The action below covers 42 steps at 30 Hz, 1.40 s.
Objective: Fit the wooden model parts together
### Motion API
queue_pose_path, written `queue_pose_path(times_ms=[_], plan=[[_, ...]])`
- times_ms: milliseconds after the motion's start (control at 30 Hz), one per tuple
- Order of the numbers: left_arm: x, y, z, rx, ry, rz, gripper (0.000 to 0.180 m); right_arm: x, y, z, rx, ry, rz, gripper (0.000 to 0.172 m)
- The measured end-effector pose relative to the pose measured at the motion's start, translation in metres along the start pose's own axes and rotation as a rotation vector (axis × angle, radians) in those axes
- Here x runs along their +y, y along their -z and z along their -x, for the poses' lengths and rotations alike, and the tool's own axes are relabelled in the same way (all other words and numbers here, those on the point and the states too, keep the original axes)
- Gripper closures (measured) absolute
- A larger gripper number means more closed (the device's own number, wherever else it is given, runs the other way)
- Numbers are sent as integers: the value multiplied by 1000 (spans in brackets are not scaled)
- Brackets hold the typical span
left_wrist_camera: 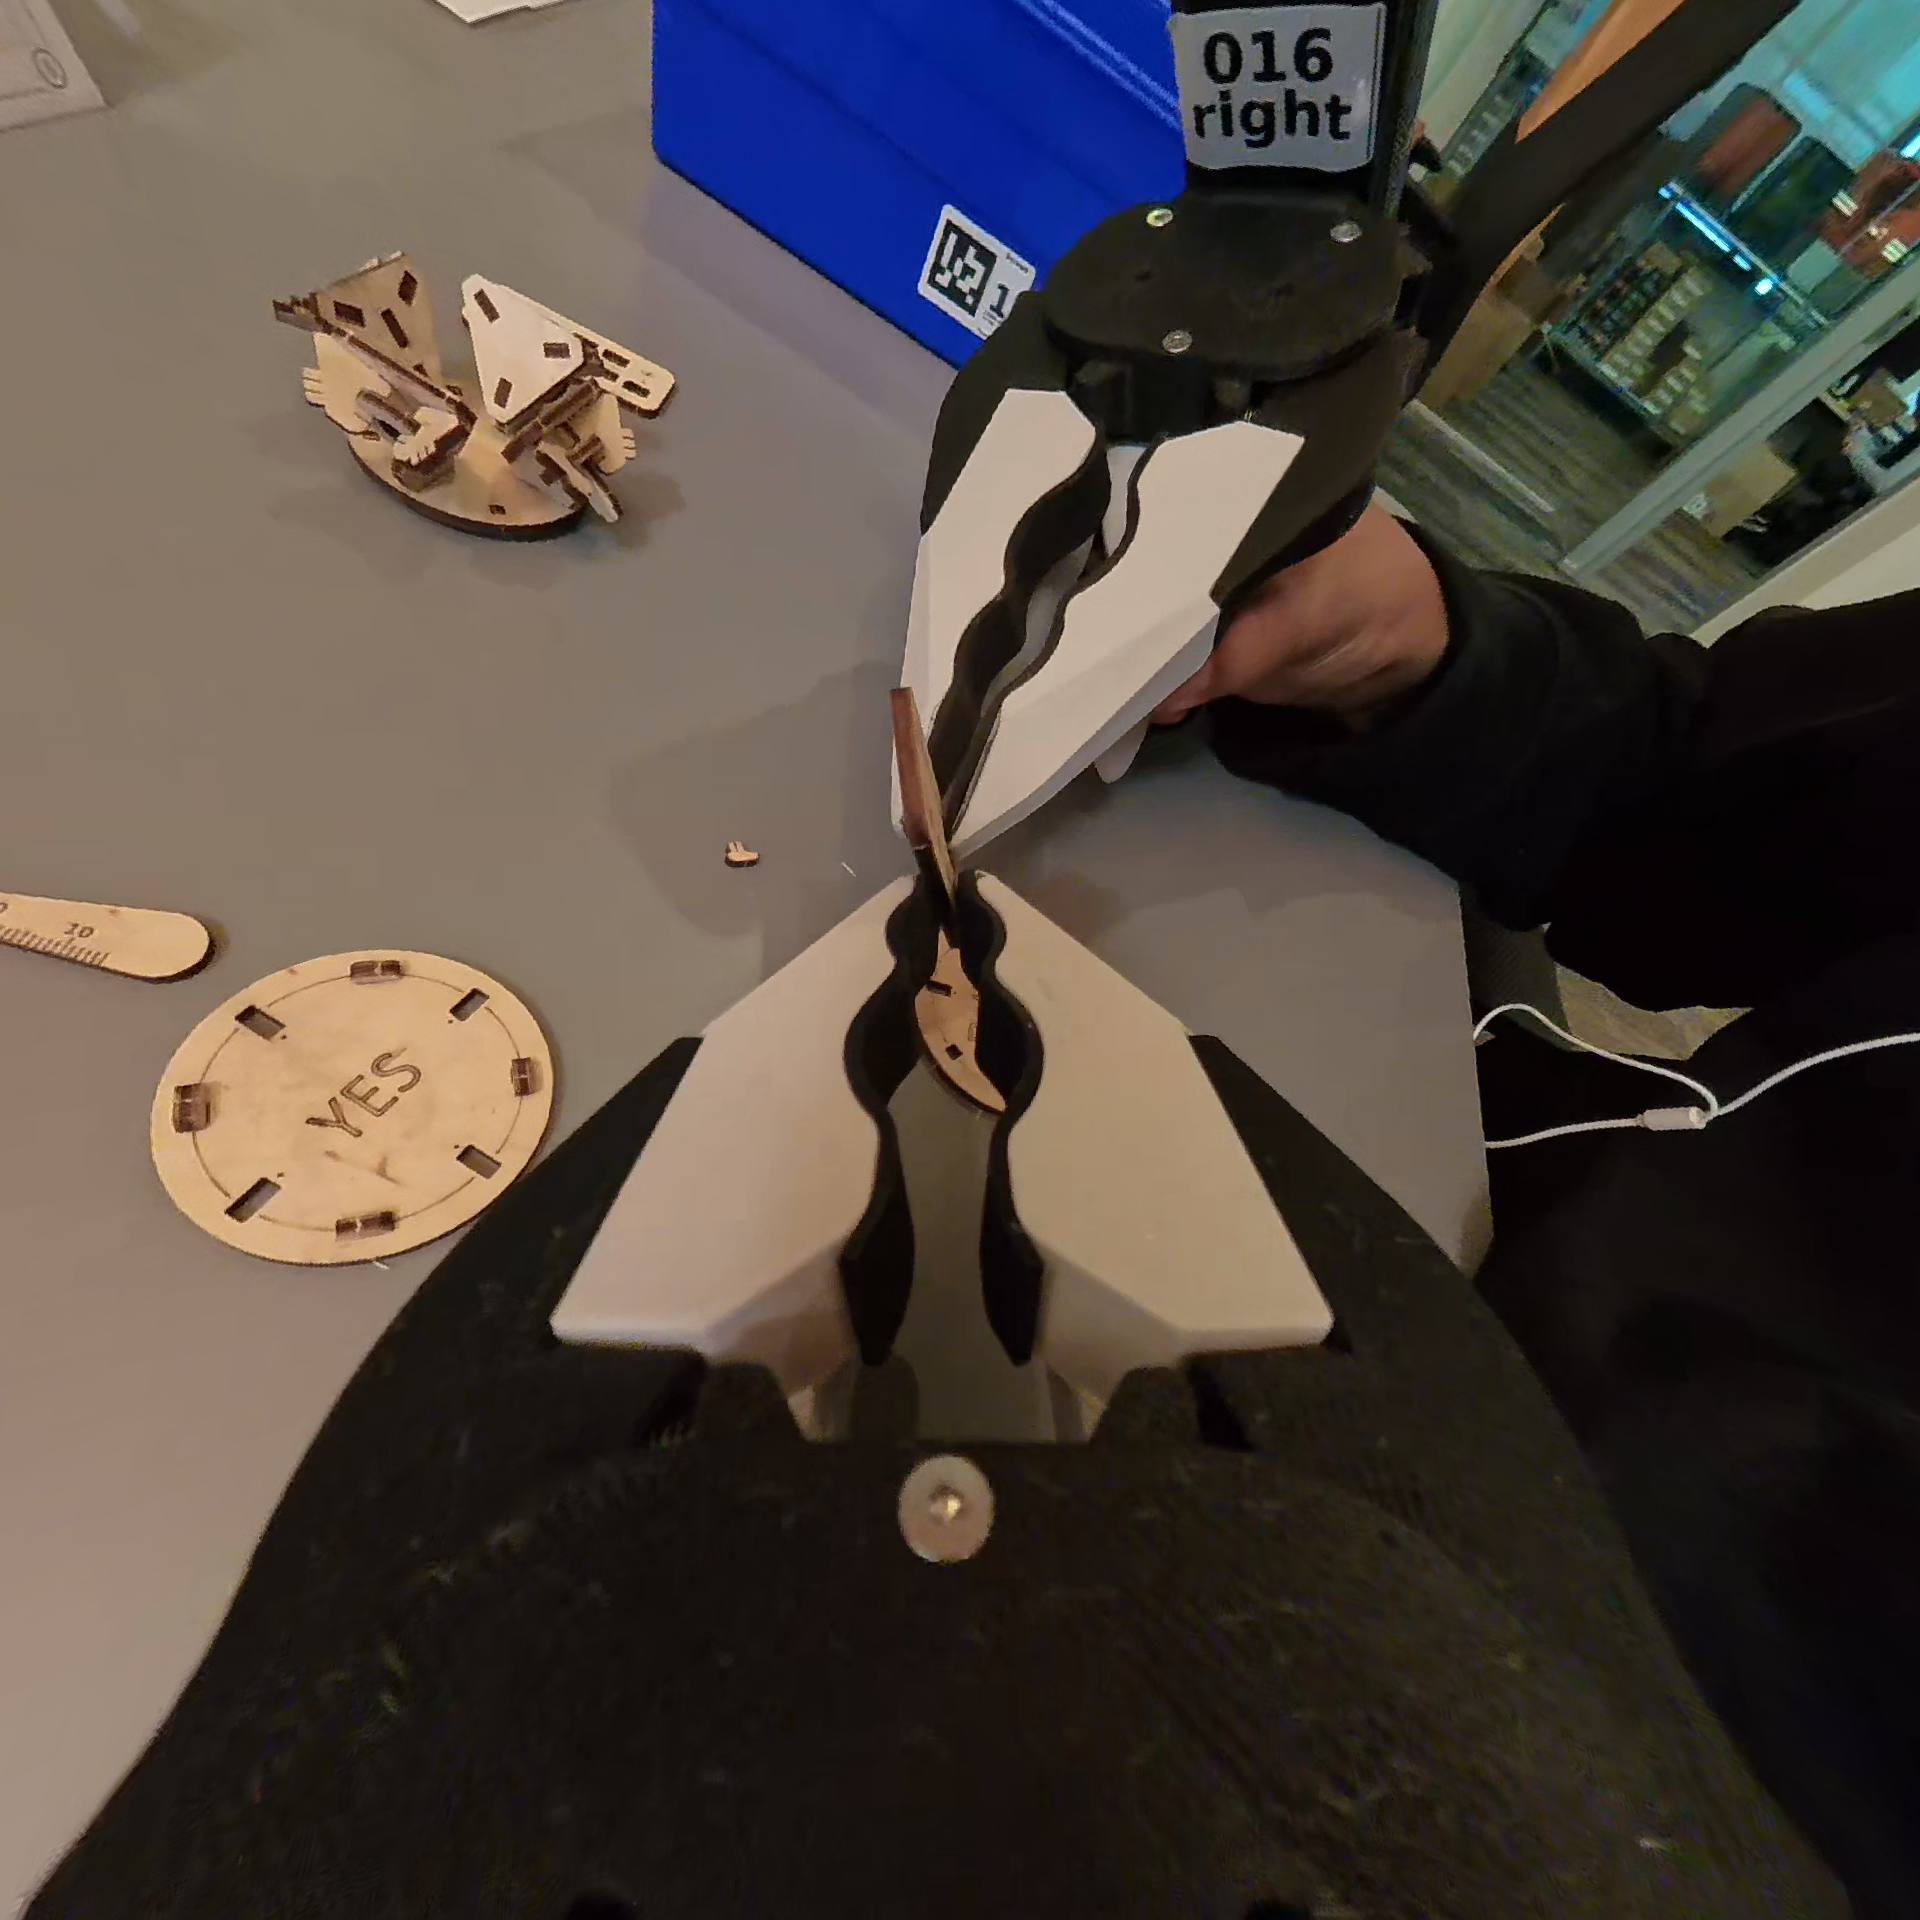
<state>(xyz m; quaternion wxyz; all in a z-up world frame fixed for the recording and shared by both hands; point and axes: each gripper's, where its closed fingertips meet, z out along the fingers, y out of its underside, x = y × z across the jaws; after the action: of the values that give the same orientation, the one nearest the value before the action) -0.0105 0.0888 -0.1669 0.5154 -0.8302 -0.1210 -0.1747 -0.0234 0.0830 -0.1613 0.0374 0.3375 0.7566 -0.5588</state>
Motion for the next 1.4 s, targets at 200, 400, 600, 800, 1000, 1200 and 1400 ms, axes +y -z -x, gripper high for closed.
queue_pose_path(times_ms=[200, 400, 600, 800, 1000, 1200, 1400], plan=[[1, 0, 1, -7, 3, 4, 180, 1, 0, -1, 11, 5, 4, 168], [1, 0, -1, 2, -6, 8, 180, 2, 0, 0, -4, -5, 10, 169], [-2, 1, 2, -11, 3, -14, 180, -3, -1, -2, 36, 40, -14, 169], [-17, 9, 1, 71, 97, -112, 180, -21, 4, -2, 26, 44, -124, 165], [-20, 13, 4, 86, 127, -138, 180, -28, 11, -2, 15, 27, -184, 158], [-19, 11, 1, 104, 136, -134, 180, -26, 7, -1, 16, 37, -168, 160], [-19, 10, 0, 101, 131, -131, 180, -25, 6, 0, 32, 72, -152, 165]])
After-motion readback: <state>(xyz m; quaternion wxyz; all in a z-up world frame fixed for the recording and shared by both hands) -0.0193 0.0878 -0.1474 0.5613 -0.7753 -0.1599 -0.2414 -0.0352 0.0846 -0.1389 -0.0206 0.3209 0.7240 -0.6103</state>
